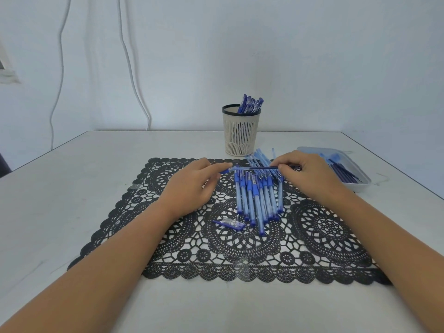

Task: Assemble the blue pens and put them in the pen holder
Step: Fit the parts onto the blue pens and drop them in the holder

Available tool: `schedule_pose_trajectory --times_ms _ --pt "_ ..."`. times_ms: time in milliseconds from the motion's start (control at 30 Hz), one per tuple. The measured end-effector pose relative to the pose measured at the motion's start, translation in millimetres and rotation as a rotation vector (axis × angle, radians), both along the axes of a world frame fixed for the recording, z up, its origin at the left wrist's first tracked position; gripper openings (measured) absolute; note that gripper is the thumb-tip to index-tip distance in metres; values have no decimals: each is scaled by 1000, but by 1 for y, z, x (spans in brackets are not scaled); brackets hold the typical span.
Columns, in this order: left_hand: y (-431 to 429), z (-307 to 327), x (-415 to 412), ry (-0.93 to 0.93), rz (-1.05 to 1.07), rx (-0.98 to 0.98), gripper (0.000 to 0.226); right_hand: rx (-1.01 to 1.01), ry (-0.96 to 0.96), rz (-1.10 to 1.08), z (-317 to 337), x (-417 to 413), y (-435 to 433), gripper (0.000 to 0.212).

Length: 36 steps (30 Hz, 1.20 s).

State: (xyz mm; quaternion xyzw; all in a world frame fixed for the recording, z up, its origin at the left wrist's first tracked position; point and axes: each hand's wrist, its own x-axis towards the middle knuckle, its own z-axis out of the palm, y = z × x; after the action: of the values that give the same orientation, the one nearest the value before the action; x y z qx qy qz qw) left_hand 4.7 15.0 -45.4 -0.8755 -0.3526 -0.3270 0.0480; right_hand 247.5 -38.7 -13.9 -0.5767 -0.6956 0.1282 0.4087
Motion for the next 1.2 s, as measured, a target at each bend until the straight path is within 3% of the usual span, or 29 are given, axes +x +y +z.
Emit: schedule_pose_trajectory --times_ms 267,400,533,767,933,1033,1200 --pt "-10 2 12 121 -66 101 38 -80 -49 133 1 -17 -7 18" --pt "-12 2 14 32 -53 1 29 -62 -44 79 -2 -20 -6 19" --pt "-9 2 12 -58 -38 -50 26 -73 -27 13 -2 -15 -5 4" --pt "-12 0 17 -36 -72 -38 40 -33 -91 80 -5 -26 -7 7" --pt "-12 0 18 -34 -73 -45 31 -123 -162 119 -9 -28 -7 26" --pt "-11 0 17 -84 -50 -85 27 -147 -168 116 -8 -27 -8 19" --pt "-8 0 14 -143 -17 -120 25 -193 -308 344 2 -38 -24 21"
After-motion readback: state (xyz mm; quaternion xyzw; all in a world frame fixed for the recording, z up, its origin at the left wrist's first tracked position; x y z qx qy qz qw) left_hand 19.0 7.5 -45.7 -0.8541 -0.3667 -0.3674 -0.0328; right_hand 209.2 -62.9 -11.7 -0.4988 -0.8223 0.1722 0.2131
